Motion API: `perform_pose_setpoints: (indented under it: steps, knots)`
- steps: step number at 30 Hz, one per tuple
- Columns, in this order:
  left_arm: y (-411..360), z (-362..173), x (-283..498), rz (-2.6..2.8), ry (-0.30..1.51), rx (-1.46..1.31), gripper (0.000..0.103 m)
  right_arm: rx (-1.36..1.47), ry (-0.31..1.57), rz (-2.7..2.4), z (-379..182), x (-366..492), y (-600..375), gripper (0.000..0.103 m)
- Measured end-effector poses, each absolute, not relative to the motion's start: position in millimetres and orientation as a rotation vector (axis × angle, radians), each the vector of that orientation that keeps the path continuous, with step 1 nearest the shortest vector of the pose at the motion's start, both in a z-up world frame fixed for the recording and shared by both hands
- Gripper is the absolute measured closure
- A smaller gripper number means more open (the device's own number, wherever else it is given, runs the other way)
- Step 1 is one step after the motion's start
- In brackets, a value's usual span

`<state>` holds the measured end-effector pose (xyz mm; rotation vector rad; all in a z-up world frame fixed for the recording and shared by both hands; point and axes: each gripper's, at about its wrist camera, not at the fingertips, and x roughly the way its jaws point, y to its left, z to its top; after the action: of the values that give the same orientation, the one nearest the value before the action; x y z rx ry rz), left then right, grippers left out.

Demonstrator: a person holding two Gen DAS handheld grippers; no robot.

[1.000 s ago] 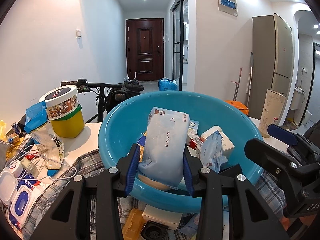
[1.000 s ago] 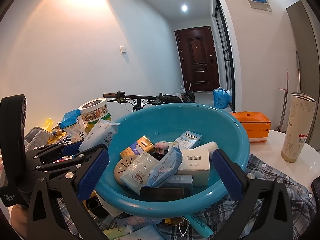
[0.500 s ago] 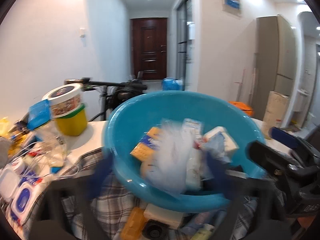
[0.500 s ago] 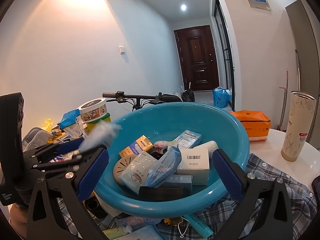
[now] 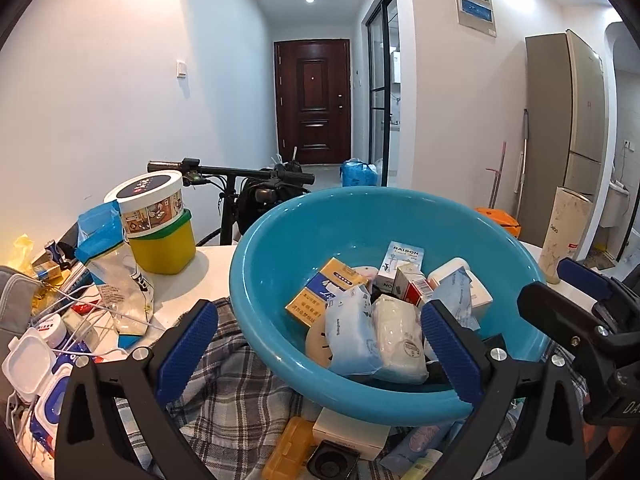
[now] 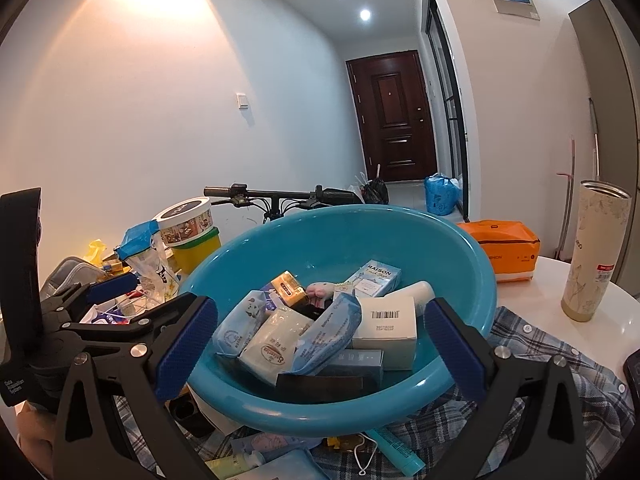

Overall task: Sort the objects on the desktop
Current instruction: 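Withdraw the left gripper from the basin back toward the shirt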

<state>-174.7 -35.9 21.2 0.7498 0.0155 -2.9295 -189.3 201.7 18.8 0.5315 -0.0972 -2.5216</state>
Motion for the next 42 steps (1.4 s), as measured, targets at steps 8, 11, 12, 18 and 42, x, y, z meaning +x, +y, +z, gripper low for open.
perform_pose_setpoints:
  steps: [8, 11, 12, 18, 42]
  knots:
    - [-32.0, 18.0, -176.6, -2.954, -0.034, 0.756, 0.0, 0.536, -0.107, -2.523, 17.9, -190.6, 202.3, 0.0]
    - [-29.5, 14.5, -178.1, -2.982, -0.051, 0.792, 0.0, 0.537, -0.098, -2.524, 18.0, -190.5, 201.4, 0.0]
    - [-28.4, 13.6, -177.7, -2.988, -0.063, 0.8, 0.0, 0.535, -0.098, -2.523, 18.2, -190.3, 201.7, 0.0]
    - [-27.3, 4.3, -166.7, -3.027, -0.155, 0.861, 0.0, 0.534, -0.12, -2.526, 19.1, -192.4, 207.2, 0.0]
    - [-28.9, -69.5, -195.7, -3.054, -0.225, 1.335, 0.031, 0.547, -0.13, -2.527, 13.8, -196.3, 208.3, 0.0]
